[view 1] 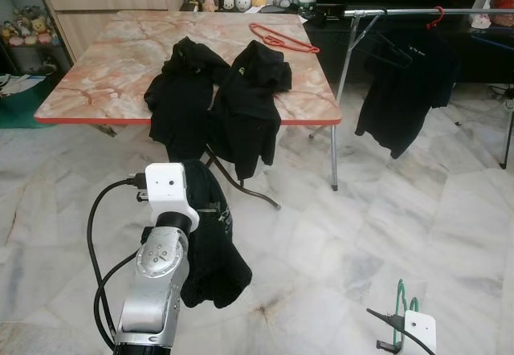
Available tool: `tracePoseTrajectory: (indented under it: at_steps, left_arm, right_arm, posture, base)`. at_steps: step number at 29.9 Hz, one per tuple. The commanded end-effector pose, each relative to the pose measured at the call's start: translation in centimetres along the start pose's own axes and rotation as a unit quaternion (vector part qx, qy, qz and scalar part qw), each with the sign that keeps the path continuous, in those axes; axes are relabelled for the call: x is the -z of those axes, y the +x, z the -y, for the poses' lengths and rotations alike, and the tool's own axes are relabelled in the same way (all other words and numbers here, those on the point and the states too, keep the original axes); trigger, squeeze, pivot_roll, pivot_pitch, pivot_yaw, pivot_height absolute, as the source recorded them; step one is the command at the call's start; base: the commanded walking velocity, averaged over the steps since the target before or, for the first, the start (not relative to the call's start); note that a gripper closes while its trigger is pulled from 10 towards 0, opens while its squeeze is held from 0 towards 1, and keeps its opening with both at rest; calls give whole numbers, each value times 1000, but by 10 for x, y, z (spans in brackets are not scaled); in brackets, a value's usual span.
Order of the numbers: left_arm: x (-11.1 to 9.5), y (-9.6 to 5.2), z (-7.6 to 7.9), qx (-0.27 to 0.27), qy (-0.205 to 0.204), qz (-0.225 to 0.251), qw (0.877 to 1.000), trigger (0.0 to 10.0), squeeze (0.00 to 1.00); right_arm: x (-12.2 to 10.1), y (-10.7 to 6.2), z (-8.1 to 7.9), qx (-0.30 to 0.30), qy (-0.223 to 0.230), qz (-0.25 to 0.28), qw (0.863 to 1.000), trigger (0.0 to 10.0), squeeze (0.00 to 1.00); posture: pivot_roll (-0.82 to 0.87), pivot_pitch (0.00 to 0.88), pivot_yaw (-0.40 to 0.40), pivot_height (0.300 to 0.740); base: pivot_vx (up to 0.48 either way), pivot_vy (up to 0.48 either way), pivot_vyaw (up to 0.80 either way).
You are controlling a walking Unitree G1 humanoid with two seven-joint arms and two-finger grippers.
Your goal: Hang hanger
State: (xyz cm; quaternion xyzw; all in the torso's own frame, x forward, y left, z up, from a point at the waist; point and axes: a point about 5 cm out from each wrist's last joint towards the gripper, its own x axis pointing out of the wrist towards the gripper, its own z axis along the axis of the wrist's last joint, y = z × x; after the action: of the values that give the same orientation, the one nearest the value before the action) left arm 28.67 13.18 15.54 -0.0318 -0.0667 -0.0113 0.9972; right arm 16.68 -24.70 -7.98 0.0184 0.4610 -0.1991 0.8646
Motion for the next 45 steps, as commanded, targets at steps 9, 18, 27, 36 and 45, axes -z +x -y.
tracePoseTrajectory:
  at_steps: [9,18,27,36,45]
  left_arm:
    - [-17,0,4,14,-6,44,999,10000,0]
    - [-18,-1,6,19,-6,49,999,10000,0]
    - [-18,-1,6,19,-6,49,999,10000,0]
    - [-18,-1,6,19,-6,49,999,10000,0]
    - [-18,-1,6,19,-6,49,999,10000,0]
  right_arm:
    - [1,0,4,2,0,-4,1000,10000,0]
    - [2,0,5,3,-1,-4,1000,10000,0]
    - [2,0,5,3,-1,-5,1000,10000,0]
    - [2,0,5,3,-1,-5,1000,10000,0]
    - [2,0,5,3,-1,-5,1000,10000,0]
  posture:
    - [39,0,-44,740]
    - [39,0,-43,740]
    - [38,0,-42,740]
    - [38,0,-42,740]
    - [38,0,-42,740]
  base:
    - [328,0,0]
    - [409,0,0]
    - [431,0,0]
    - [431,0,0]
    - [431,0,0]
